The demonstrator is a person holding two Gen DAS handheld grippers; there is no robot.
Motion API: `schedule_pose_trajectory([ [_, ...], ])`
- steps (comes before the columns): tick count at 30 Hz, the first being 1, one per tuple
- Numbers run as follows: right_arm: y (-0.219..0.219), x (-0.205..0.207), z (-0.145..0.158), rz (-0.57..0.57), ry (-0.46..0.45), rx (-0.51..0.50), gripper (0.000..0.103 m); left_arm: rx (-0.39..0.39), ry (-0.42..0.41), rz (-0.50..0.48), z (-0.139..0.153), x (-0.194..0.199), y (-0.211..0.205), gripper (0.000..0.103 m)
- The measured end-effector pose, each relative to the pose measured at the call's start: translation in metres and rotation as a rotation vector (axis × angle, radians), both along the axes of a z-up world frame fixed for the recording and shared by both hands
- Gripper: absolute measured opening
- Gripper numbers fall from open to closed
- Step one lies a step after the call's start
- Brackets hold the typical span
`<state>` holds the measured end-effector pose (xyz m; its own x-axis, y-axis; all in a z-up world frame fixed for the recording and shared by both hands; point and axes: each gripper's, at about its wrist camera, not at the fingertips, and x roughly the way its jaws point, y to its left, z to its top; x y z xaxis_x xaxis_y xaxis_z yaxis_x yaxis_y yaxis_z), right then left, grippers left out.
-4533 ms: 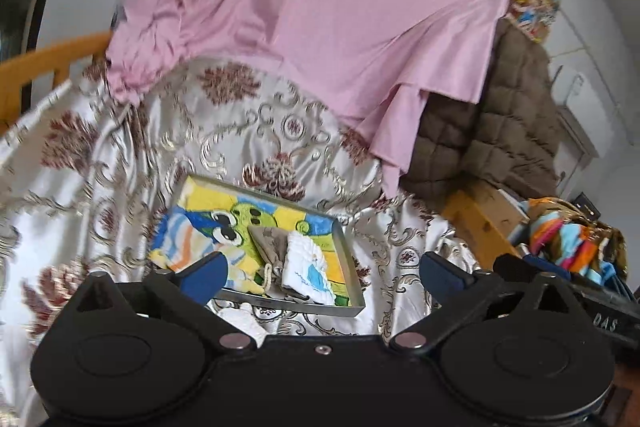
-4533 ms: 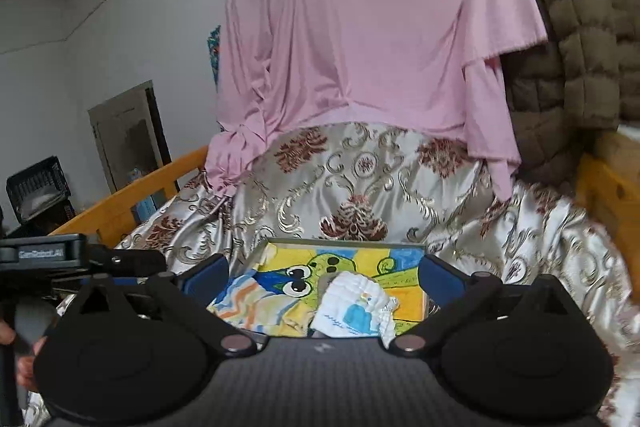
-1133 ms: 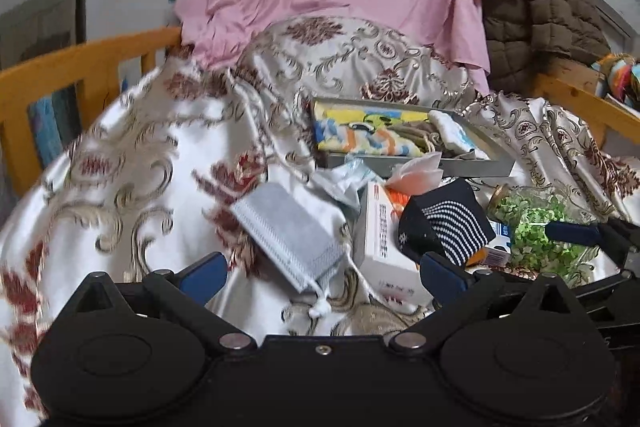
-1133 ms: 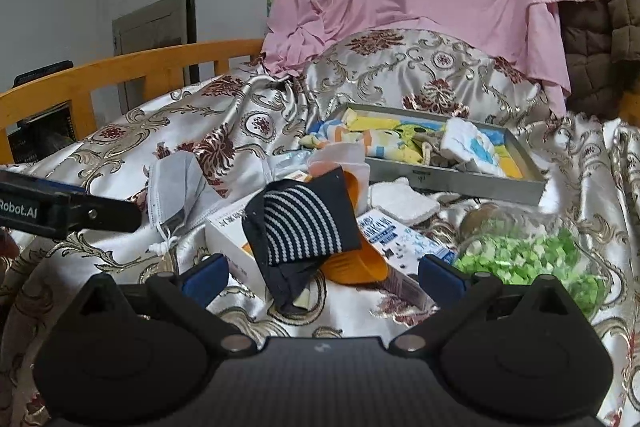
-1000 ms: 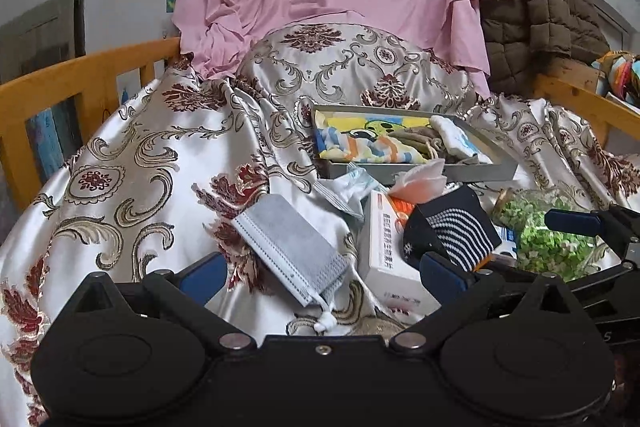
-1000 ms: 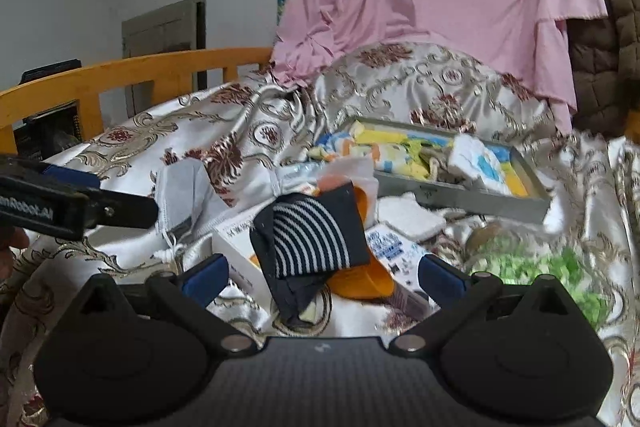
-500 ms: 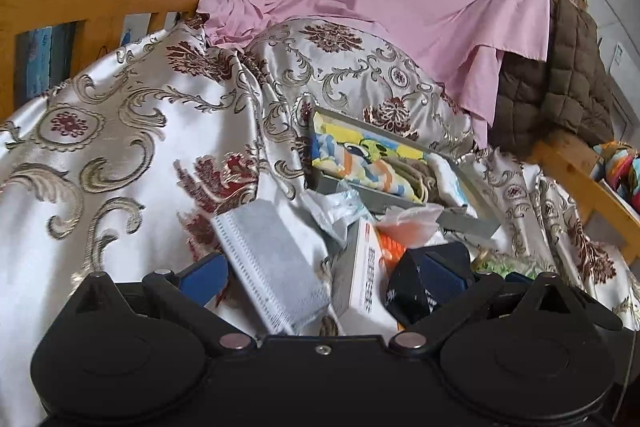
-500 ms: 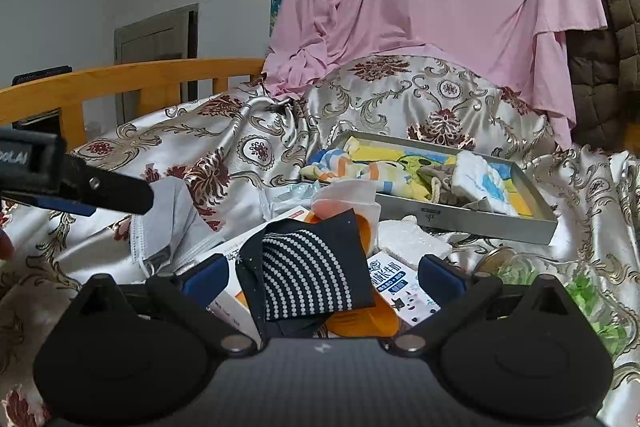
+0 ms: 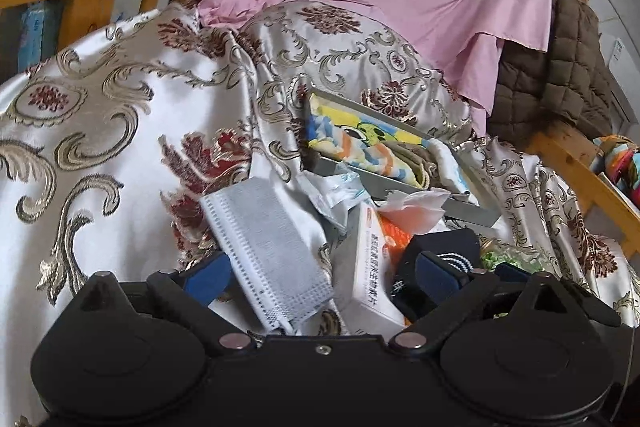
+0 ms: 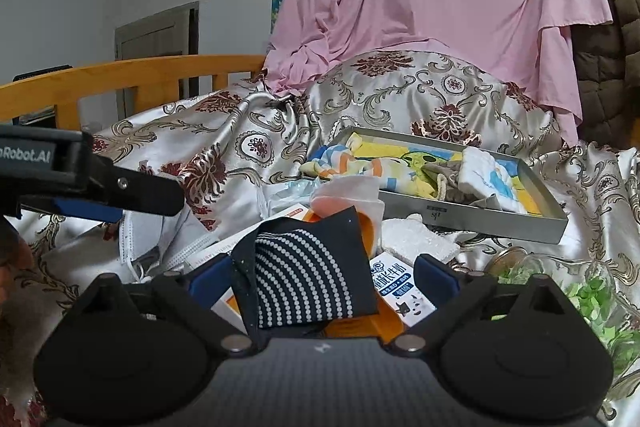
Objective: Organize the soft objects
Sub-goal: 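Grasp the striped sock with the right gripper while the left grasps the grey mask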
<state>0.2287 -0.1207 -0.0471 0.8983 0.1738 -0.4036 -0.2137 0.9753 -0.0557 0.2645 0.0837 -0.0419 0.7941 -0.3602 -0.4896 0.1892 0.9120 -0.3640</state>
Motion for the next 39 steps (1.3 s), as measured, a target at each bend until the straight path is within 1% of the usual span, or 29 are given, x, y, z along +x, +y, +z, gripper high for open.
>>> schedule_pose_trajectory([
  [5, 0.007, 0.001, -0.003, -0.002, -0.014, -0.032, 0.091, 0.017, -0.020, 0.012, -0.003, 0.003, 0.000, 0.097],
  [9, 0.014, 0.004, -0.005, 0.012, -0.028, -0.053, 0.086, 0.020, -0.011, 0.010, -0.008, 0.011, -0.001, 0.090],
  [13, 0.019, 0.006, -0.008, 0.029, -0.030, -0.077, 0.081, 0.030, -0.001, 0.025, -0.012, 0.015, -0.001, 0.087],
  [15, 0.020, 0.006, -0.010, 0.037, -0.028, -0.085, 0.076, 0.031, 0.012, 0.023, -0.015, 0.017, 0.000, 0.081],
  [17, 0.021, 0.007, -0.011, 0.044, -0.020, -0.088, 0.068, 0.043, 0.035, 0.025, -0.019, 0.020, 0.000, 0.078],
  [18, 0.021, 0.008, -0.012, 0.047, -0.013, -0.088, 0.063, 0.049, 0.046, 0.026, -0.021, 0.021, 0.000, 0.074],
  [19, 0.021, 0.009, -0.013, 0.045, -0.010, -0.090, 0.063, 0.055, 0.058, 0.028, -0.023, 0.022, 0.000, 0.071],
  [21, 0.020, 0.008, -0.014, 0.046, -0.009, -0.084, 0.062, 0.060, 0.075, 0.031, -0.025, 0.023, 0.002, 0.059],
  [25, 0.018, 0.007, -0.013, 0.041, -0.017, -0.086, 0.057, 0.057, 0.082, 0.044, -0.025, 0.022, 0.004, 0.052],
  [27, 0.019, 0.006, -0.013, 0.043, -0.026, -0.100, 0.056, 0.054, 0.083, 0.049, -0.025, 0.022, 0.004, 0.046],
  [31, 0.026, -0.001, -0.014, 0.053, -0.059, -0.153, 0.056, 0.046, 0.082, 0.056, -0.025, 0.021, 0.006, 0.040],
  [33, 0.030, -0.003, -0.015, 0.060, -0.073, -0.188, 0.055, 0.046, 0.083, 0.060, -0.025, 0.021, 0.006, 0.035],
  [35, 0.033, -0.006, -0.016, 0.062, -0.095, -0.217, 0.050, 0.044, 0.083, 0.062, -0.024, 0.020, 0.005, 0.029],
  [39, 0.040, -0.013, -0.016, 0.073, -0.139, -0.269, 0.031, 0.057, 0.062, 0.068, -0.021, 0.017, 0.004, 0.019],
])
